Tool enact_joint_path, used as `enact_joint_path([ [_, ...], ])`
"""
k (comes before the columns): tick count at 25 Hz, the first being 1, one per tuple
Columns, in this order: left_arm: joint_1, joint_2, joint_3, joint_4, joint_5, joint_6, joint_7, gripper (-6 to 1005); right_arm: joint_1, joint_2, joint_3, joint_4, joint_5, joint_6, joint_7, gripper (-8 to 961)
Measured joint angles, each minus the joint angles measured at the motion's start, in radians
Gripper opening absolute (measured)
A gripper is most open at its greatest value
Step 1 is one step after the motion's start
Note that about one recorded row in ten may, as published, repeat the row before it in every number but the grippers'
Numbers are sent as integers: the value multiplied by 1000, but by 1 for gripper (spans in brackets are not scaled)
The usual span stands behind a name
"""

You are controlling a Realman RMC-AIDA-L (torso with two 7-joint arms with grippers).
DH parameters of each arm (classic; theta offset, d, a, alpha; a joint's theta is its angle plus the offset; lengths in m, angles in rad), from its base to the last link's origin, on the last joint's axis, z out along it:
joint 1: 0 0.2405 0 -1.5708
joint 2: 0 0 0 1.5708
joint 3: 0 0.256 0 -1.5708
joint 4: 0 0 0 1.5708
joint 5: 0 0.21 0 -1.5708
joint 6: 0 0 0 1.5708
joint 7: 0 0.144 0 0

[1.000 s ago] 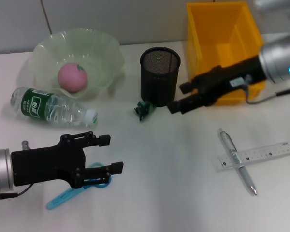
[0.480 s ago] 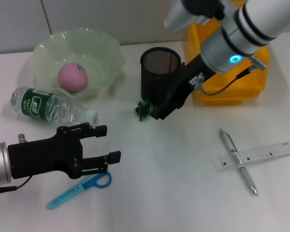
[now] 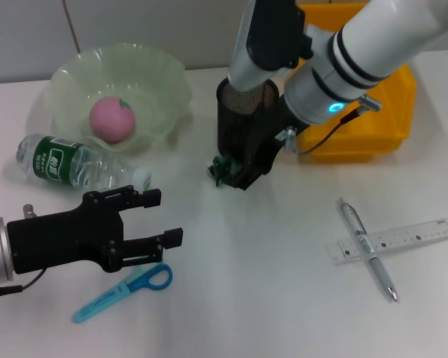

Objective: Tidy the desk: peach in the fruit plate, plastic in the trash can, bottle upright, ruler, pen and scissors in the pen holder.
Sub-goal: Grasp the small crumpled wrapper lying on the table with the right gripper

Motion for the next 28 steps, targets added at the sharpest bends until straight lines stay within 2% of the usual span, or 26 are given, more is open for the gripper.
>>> enact_joint_path([
  [6, 2, 0, -10, 1, -1, 1, 0, 781, 26, 5, -32, 84, 3, 83, -63, 789],
  [14, 2, 0, -10, 0, -1, 3, -6, 781, 43, 7, -126, 154, 53, 203, -102, 782],
  [28, 2, 5, -12, 3, -2, 6, -11, 781, 75, 10, -141, 259, 106, 269, -139, 770],
])
